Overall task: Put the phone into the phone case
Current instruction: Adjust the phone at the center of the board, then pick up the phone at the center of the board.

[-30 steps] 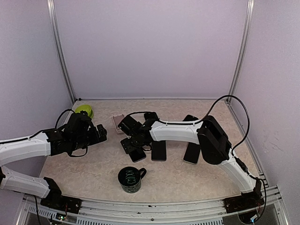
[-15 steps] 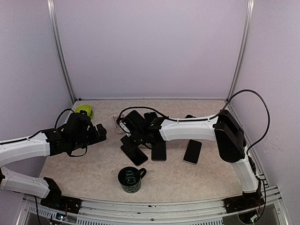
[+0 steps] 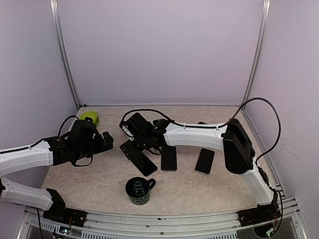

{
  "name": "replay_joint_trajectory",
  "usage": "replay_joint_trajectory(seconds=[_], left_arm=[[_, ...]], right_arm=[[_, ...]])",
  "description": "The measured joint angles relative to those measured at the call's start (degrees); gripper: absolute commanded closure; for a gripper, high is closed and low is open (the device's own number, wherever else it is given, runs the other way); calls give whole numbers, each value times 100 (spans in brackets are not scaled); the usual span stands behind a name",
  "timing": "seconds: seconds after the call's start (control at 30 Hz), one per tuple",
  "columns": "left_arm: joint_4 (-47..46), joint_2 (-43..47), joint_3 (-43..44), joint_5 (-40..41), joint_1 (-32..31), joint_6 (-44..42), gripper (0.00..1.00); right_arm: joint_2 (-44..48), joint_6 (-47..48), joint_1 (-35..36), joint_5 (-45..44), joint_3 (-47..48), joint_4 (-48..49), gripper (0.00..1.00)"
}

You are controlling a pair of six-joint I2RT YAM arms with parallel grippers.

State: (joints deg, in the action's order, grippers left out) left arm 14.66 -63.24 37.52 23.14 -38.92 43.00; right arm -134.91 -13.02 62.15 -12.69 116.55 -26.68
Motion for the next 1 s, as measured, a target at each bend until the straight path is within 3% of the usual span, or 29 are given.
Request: replay_joint_trajectory(seconds=[0.67, 1.0], left_arm=[[24, 149, -105, 0, 0, 7, 1], [39, 184, -116, 2, 0, 7, 1]], right_arm=[[-518, -535, -26, 240, 122, -516, 1], [-608, -654, -79, 391, 26, -525, 7]])
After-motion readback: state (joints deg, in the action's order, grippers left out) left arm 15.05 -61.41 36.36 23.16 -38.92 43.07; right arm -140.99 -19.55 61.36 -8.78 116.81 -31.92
